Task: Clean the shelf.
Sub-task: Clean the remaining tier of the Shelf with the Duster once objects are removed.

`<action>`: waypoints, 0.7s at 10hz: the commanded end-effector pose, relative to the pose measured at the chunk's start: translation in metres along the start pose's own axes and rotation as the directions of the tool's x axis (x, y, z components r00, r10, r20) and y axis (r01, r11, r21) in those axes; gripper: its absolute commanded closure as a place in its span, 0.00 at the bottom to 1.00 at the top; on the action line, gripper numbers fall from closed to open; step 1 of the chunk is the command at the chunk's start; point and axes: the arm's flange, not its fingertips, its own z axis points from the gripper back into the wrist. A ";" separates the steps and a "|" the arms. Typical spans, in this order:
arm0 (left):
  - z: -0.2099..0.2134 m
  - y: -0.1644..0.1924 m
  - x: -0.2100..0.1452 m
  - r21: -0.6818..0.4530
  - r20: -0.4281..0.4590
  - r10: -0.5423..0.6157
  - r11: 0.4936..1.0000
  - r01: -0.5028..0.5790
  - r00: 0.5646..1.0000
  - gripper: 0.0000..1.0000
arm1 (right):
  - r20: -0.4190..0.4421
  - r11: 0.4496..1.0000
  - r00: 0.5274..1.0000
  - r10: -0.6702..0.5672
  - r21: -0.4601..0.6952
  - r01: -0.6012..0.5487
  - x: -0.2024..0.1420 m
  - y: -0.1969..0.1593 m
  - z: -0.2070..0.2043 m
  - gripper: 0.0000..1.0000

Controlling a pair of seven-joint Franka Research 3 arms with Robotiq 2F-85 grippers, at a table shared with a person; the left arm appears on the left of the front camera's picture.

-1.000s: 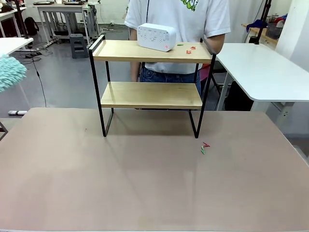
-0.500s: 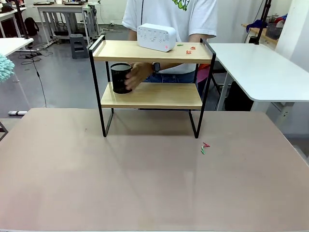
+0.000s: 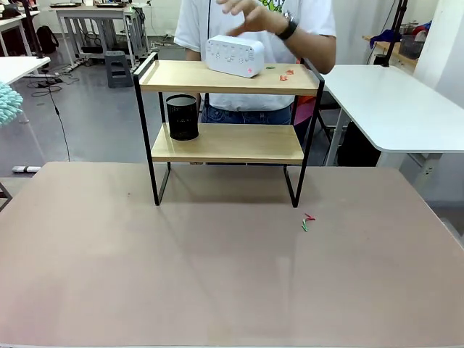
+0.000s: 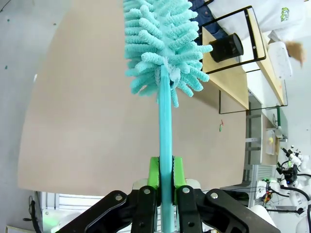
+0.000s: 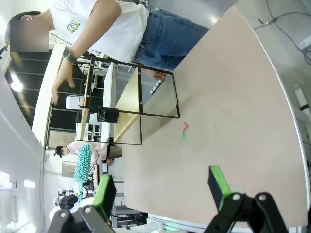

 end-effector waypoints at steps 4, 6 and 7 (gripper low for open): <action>0.000 0.001 0.001 -0.001 0.003 -0.020 1.000 0.020 1.000 0.87 | 0.013 1.000 1.000 0.023 0.020 -0.024 0.002 0.000 -0.001 0.00; 0.000 0.000 0.000 0.000 0.000 -0.001 1.000 0.001 1.000 0.87 | 0.013 1.000 1.000 0.023 0.020 -0.024 0.002 0.000 -0.001 0.00; 0.005 -0.032 0.014 -0.030 0.018 -0.032 0.999 0.032 0.999 0.87 | 0.013 1.000 1.000 0.023 0.020 -0.024 0.002 0.000 -0.001 0.00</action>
